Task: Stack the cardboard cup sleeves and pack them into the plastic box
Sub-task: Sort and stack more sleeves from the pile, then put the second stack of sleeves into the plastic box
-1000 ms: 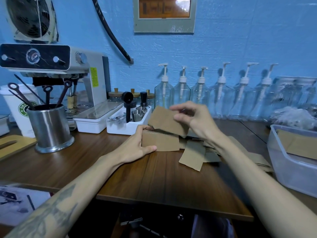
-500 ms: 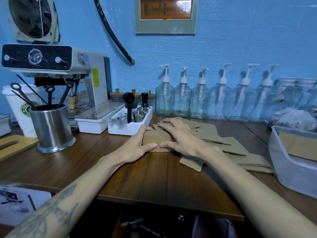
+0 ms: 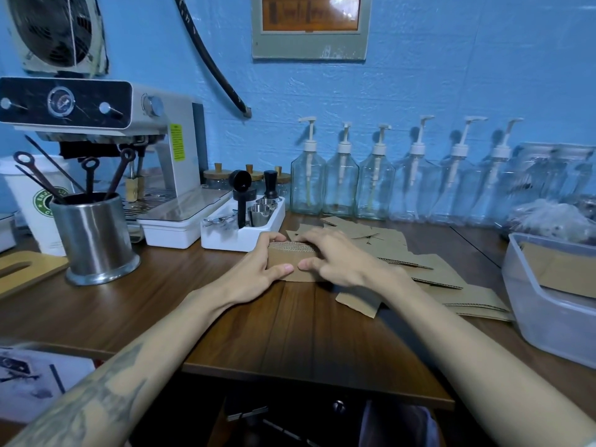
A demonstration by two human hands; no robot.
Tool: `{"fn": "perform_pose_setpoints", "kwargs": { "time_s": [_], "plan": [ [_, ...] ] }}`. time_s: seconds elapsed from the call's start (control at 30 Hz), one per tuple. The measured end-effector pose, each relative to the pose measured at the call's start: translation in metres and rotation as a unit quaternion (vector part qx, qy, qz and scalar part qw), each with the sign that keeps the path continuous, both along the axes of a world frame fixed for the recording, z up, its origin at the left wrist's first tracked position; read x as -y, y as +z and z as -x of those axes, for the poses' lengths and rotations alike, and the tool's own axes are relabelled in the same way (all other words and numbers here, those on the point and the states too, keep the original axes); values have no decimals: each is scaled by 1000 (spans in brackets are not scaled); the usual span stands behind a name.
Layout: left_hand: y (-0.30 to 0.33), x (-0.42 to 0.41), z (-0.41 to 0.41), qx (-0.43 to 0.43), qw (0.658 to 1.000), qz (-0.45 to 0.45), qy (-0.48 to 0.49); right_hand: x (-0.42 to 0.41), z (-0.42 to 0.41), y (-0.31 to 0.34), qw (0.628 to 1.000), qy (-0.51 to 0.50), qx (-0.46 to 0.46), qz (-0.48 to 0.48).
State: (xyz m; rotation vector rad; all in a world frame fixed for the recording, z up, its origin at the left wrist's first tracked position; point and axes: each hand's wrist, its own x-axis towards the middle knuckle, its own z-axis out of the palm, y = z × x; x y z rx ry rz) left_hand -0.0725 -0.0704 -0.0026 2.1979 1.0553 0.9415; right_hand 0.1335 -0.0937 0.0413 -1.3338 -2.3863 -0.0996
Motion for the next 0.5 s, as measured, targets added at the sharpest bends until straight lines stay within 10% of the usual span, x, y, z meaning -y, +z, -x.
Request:
{"fn": "perform_pose_setpoints", "kwargs": {
  "time_s": [0.5],
  "plan": [
    [24, 30, -46, 55, 997, -3, -62, 64, -66, 56, 989, -110, -98, -23]
  ]
}}
